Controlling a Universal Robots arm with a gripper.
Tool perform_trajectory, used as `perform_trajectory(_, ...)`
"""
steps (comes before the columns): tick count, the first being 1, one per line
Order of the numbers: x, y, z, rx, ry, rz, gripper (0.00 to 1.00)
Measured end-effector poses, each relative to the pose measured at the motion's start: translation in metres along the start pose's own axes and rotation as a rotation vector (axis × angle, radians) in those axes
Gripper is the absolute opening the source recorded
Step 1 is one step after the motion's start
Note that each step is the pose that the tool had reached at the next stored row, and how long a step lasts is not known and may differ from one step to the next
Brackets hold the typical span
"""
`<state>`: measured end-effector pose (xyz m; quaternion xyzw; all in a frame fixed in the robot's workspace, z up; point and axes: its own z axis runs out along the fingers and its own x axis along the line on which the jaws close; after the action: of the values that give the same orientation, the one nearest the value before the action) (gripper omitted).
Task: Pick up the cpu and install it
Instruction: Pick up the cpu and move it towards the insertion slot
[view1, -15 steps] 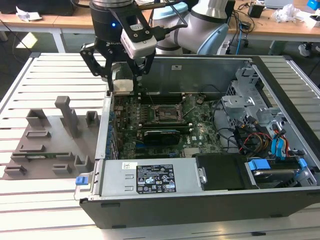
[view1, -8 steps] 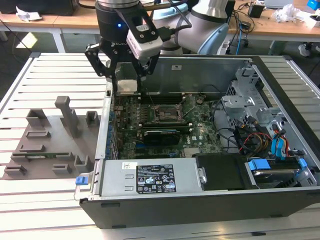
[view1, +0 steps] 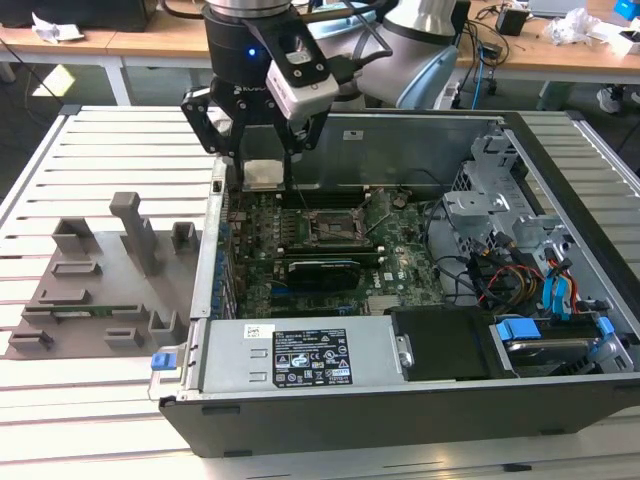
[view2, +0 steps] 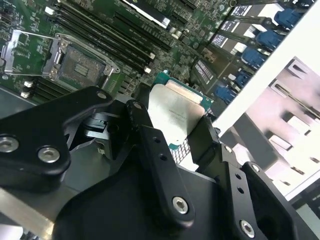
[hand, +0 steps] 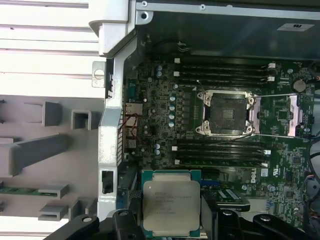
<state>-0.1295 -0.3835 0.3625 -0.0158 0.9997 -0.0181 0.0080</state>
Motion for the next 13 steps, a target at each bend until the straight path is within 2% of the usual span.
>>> perform_trajectory(13,-0.0162,-0.0001,0.0019,-0.0001,-0.0001,0.000,0.55)
